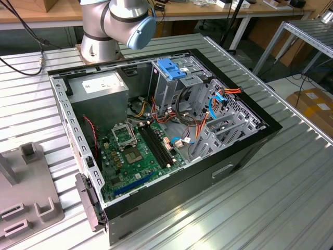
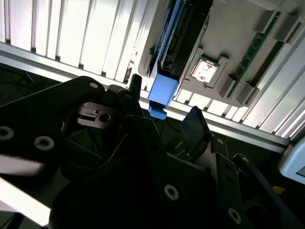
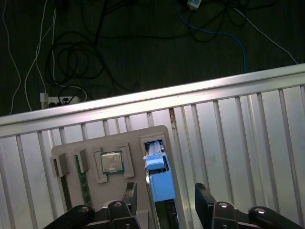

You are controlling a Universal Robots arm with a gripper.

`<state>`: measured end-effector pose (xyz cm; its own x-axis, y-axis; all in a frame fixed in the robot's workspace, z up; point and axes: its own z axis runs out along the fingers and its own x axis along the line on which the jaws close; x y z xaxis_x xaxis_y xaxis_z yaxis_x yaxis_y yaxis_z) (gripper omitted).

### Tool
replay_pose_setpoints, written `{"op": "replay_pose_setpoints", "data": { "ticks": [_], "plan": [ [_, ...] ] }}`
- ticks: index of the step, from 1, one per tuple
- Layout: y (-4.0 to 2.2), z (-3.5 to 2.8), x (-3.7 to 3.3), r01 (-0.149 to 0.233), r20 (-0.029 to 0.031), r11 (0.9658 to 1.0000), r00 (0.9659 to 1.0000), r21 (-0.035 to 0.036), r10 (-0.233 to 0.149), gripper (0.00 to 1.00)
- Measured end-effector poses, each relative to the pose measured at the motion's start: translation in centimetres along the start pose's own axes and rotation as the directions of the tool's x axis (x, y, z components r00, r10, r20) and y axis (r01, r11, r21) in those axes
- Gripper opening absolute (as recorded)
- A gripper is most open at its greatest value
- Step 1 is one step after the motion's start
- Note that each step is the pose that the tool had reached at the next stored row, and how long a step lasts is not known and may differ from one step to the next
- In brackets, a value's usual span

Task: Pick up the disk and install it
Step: 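Pick up the disk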

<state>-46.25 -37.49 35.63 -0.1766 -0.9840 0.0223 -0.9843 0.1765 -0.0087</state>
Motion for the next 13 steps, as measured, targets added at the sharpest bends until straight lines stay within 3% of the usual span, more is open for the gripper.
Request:
{"op": "replay_pose_setpoints", "data": {
  "ticks": [8,13],
  "plan": [
    [0.00,0.10,0.00,0.004,0.0001,1.0000,1.0000,0.0004,-0.004,0.60],
    [0.00,0.37,-0.01,0.029,0.0004,0.9996,0.9996,0.0011,-0.029,0.60]
  ]
}}
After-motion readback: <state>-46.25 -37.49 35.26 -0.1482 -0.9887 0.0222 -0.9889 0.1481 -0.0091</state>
